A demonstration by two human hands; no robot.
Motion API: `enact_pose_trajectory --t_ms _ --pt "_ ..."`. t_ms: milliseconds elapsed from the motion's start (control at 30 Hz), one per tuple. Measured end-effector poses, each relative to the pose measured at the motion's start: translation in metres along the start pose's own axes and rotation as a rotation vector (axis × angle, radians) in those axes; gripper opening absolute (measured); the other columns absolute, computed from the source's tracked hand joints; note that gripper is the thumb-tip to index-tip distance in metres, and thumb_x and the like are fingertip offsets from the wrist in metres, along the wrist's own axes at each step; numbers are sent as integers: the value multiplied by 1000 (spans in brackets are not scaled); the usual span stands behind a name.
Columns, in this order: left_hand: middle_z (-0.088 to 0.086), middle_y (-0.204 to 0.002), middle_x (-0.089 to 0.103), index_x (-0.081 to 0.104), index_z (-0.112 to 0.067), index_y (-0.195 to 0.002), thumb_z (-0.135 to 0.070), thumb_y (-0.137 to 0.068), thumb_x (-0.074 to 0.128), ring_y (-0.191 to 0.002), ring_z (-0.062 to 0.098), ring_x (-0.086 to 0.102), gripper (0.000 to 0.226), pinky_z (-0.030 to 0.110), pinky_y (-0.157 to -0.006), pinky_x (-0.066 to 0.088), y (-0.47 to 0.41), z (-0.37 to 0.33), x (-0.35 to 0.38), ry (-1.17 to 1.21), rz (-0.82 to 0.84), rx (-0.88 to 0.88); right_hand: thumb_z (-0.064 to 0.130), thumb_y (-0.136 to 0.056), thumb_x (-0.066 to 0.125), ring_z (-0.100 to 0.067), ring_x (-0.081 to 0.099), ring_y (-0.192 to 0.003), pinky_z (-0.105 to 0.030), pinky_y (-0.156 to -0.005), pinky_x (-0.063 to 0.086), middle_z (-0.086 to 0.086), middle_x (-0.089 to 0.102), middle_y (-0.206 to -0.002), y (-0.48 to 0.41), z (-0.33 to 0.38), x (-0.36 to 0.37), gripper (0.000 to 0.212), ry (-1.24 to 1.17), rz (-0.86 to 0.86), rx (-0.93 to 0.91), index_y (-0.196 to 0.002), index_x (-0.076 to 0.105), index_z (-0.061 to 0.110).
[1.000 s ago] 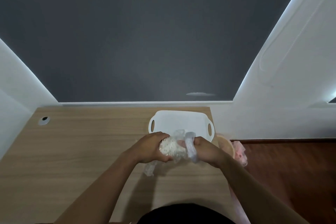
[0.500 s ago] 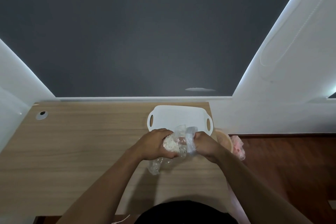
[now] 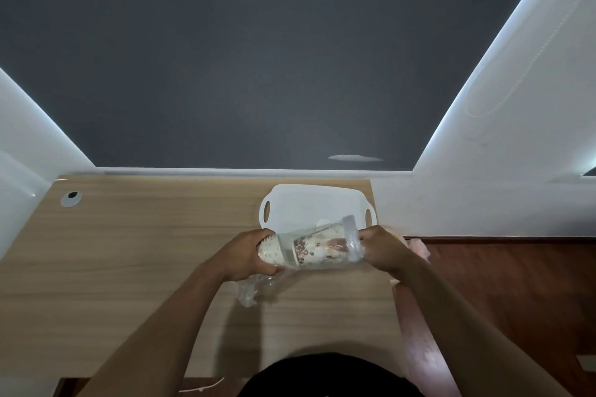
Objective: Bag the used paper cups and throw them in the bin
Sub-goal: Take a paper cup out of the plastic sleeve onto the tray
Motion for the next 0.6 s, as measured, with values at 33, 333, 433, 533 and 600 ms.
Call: enact_pose_trajectory --t_ms 33,333,433,533,600 --pt "-20 -96 75 71 -39 -118 -32 -64 96 -76 -5 66 60 13 -60 49 1 4 -1 -5 0 -12 48 -78 89 -10 56 -77 -32 -68 41 7 78 -75 0 -2 -3 10 -46 10 -5 -78 88 38" --pt "-17 -103 73 66 -36 -122 -56 -59 93 -90 8 70 71 31 -76 56 -6 11 -1 -86 -26 -93 37 -82 77 -30 49 -73 -35 -71 36 -10 60 -71 -9 -17 -21 36 -118 -45 51 -75 64 4" --pt "-14 -106 72 61 -31 -121 -77 -48 85 -91 14 69 89 32 -73 52 -2 31 -8 -137 -57 -205 54 -92 82 -26 78 -90 -41 -83 55 -5 85 -97 -9 -19 -40 42 -226 -99 81 -100 82 12" --pt "-2 -112 75 62 -21 -121 -72 -60 90 -96 22 71 84 34 -78 54 1 55 -9 -103 -84 -327 44 -101 75 -28 76 -107 -49 -101 59 -13 80 -124 -8 -21 -53 30 -421 -141 67 -118 77 19" --pt "0 -110 76 64 -18 -120 -65 -72 90 -96 22 72 72 33 -76 52 1 62 -8 -13 -131 -408 37 -104 73 -29 73 -115 -48 -106 61 -17 73 -134 -11 -26 -51 28 -598 -156 62 -124 71 17"
Point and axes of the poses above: each hand's wrist, its own y-axis away from the middle knuckle, its own x-axis out of the palm, z = x × y, the point moved 4 cm from there along -y, towards the middle knuckle
